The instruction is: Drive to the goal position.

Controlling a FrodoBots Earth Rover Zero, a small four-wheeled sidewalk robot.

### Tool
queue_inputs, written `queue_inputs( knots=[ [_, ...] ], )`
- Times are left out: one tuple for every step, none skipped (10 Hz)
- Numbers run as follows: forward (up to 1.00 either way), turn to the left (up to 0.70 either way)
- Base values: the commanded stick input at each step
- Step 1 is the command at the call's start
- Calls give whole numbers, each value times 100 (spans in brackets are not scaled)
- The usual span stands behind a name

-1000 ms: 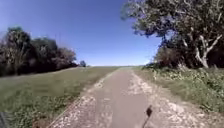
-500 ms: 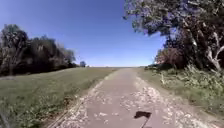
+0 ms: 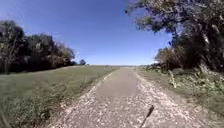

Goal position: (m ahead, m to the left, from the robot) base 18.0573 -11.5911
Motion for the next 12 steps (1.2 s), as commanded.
queue_inputs(
  knots=[
    [100,0],
    [100,0],
    [100,0],
    [100,0],
    [100,0],
    [100,0],
    [100,0],
    [100,0],
    [100,0],
    [100,0],
    [100,0],
    [100,0]
  ],
)
